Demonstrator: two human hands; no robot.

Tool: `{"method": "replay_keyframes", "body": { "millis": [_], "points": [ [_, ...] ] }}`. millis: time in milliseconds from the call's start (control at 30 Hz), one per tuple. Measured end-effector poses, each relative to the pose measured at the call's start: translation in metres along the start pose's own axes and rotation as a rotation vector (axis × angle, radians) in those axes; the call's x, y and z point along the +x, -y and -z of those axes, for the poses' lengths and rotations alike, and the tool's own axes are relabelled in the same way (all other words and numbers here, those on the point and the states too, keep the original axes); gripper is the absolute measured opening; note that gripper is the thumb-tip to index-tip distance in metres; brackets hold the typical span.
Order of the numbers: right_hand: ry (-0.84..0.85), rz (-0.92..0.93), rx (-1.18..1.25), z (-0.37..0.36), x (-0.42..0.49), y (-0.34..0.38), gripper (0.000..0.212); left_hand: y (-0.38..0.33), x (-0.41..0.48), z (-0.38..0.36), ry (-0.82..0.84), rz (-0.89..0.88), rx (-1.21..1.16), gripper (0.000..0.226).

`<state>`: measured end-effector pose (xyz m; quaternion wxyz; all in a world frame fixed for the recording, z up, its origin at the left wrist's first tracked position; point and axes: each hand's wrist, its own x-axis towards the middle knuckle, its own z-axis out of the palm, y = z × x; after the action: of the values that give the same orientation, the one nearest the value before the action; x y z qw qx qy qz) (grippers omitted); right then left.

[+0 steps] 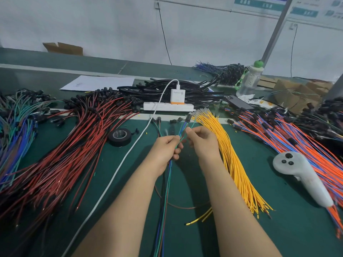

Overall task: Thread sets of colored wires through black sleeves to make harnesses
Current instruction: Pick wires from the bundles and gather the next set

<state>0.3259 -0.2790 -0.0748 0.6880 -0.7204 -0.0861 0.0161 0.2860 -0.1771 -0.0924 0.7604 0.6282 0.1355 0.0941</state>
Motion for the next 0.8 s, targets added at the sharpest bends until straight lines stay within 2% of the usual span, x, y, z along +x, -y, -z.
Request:
{"method": "replay_keyframes", "body": {
  "millis": [67,167,233,300,433,533,600,700,733,800],
  "points": [
    [0.016,-0.004,0.011,-0.001,0.001,-0.001,0.020,0.001,0.001,0.001,-0.010,0.007,-0.001,0.030],
    [-0.098,0.041,-0.193,-0.002,0.002,-0.005,0.016,0.004,0.002,0.000,-0.011,-0.011,0.076,0.030],
    [-0.198,0.123,-0.310,-0.002,0.002,-0.006,0.019,0.008,0.001,-0.003,-0.021,-0.059,0.196,0.028],
    [-0.200,0.180,-0.382,-0.003,0.002,-0.004,0.017,0.010,0.001,-0.004,-0.030,-0.147,0.388,0.029],
    [-0.071,0.038,-0.603,-0.002,0.005,-0.002,0.024,0.012,-0.001,-0.006,-0.008,-0.285,0.710,0.036],
    [-0.033,-0.064,-0.540,0.006,0.007,0.000,0.023,0.013,-0.003,-0.008,0.006,-0.336,0.797,0.028],
    [0.001,-0.121,-0.358,0.011,0.006,0.003,0.026,0.011,-0.003,-0.010,0.006,-0.318,0.731,0.030],
    [0.090,-0.153,0.001,0.011,0.004,0.007,0.032,0.004,-0.002,-0.007,0.007,-0.103,0.299,0.040],
    [0.110,-0.137,0.032,0.009,0.003,0.007,0.032,0.002,-0.002,-0.006,0.028,-0.041,0.191,0.038],
    [0.107,-0.094,0.000,0.005,0.003,0.006,0.027,-0.001,-0.003,-0.004,0.053,0.007,0.134,0.034]
  ]
}}
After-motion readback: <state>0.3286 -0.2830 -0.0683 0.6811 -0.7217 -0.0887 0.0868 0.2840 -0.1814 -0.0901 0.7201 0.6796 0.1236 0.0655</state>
